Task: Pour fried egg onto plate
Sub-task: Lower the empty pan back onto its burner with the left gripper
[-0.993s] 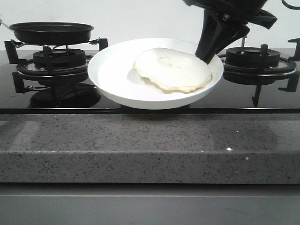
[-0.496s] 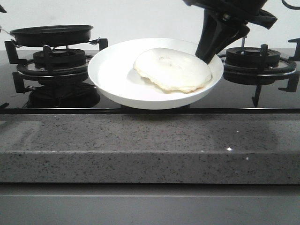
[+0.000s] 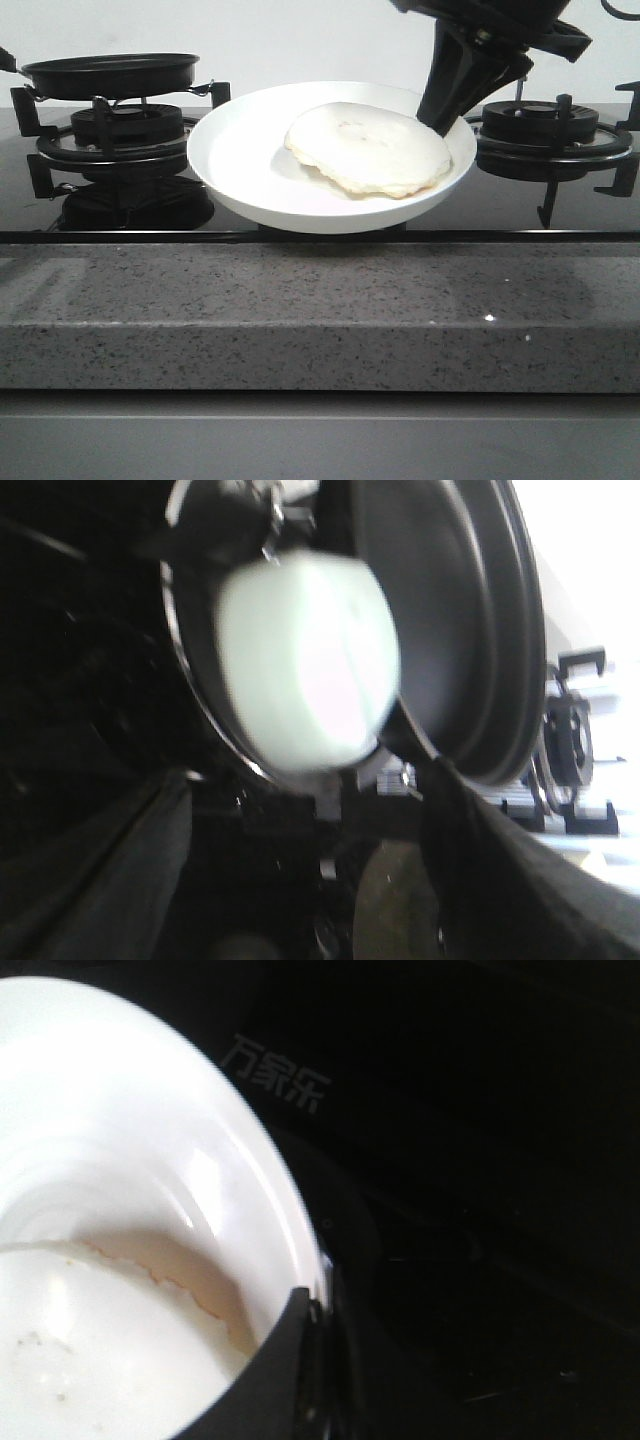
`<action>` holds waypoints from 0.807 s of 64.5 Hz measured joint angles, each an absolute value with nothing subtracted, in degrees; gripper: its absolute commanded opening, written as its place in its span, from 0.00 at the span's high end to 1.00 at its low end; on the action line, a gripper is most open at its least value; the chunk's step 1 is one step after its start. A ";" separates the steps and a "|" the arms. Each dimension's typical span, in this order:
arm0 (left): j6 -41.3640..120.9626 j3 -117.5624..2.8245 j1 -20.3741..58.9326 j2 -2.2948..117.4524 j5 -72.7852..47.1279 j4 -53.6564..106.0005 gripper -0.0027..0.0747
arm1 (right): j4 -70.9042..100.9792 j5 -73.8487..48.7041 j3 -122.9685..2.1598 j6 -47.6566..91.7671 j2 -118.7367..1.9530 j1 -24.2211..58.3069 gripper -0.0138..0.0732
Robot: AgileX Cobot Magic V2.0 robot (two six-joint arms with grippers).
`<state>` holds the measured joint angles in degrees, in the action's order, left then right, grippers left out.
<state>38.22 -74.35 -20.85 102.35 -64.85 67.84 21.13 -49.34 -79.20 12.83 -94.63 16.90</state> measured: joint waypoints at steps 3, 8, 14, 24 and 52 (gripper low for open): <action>38.22 -74.35 -20.85 102.35 -65.17 67.70 0.40 | 21.13 -49.34 -79.20 12.83 -94.63 16.90 0.91; 38.22 -74.35 -20.85 102.35 -66.14 67.56 0.48 | 21.13 -49.34 -79.20 12.83 -94.63 16.90 0.91; 38.22 -74.35 -20.85 102.35 -67.41 67.45 0.64 | 21.13 -49.34 -79.20 12.83 -94.63 16.90 0.91; 38.22 -74.45 -20.85 102.24 -68.17 66.73 0.88 | 21.13 -49.34 -79.20 12.83 -94.63 16.90 0.91; 35.11 -74.45 -15.94 96.23 -68.54 58.08 0.99 | 21.13 -49.34 -79.20 12.83 -94.63 16.90 0.91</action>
